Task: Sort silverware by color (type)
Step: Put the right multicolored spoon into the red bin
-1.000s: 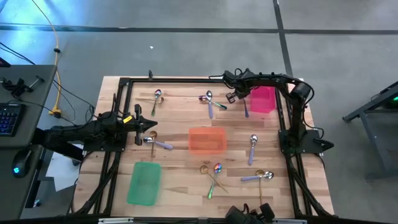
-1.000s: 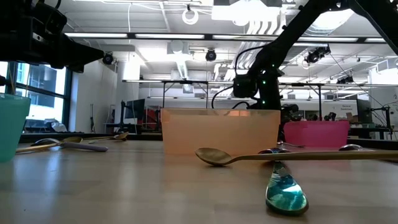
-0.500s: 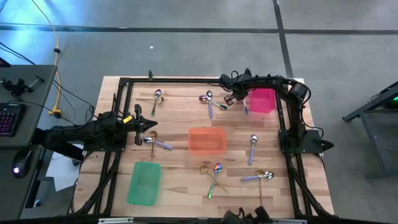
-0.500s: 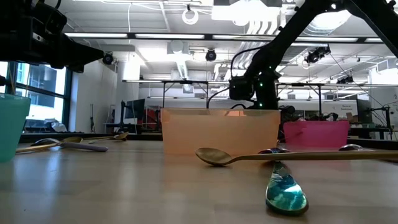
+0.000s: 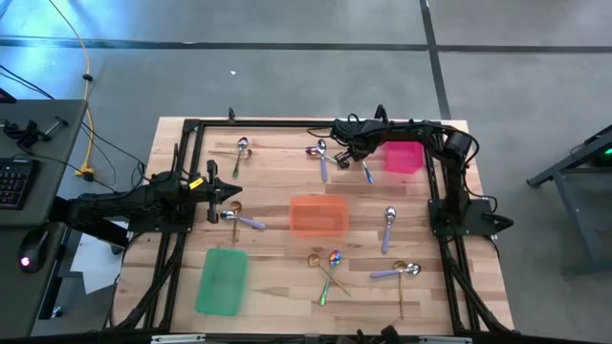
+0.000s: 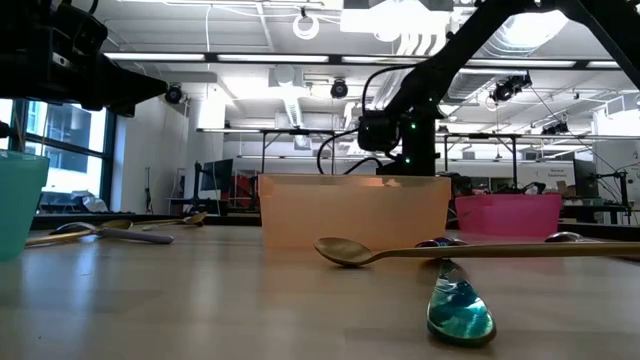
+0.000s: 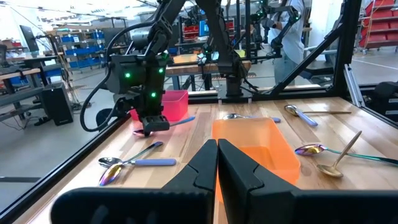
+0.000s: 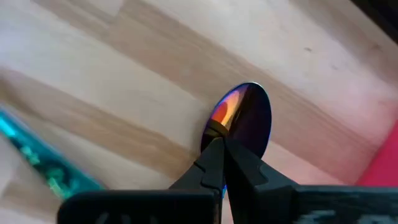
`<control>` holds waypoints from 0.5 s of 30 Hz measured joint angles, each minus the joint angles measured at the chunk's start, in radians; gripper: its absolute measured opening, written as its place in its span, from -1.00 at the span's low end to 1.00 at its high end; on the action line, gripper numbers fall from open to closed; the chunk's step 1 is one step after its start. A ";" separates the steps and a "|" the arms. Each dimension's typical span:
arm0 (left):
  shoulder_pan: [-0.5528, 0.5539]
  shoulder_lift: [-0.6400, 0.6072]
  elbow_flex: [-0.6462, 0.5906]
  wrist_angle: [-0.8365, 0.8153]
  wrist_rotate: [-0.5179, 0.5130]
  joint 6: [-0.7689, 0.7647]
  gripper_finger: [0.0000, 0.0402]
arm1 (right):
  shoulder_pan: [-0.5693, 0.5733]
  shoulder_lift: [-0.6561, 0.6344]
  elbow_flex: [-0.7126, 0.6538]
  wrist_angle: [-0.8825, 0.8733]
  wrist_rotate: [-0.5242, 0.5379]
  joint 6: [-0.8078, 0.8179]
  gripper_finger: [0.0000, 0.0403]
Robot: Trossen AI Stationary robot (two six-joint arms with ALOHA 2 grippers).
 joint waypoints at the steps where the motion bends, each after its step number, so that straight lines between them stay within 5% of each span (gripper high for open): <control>1: 0.000 0.000 0.000 0.000 0.000 0.000 -0.98 | 0.001 0.000 0.000 0.000 -0.006 0.000 -1.00; 15: 0.000 0.000 0.000 0.000 0.000 0.000 -0.98 | 0.007 -0.120 -0.007 -0.085 -0.037 -0.037 -0.99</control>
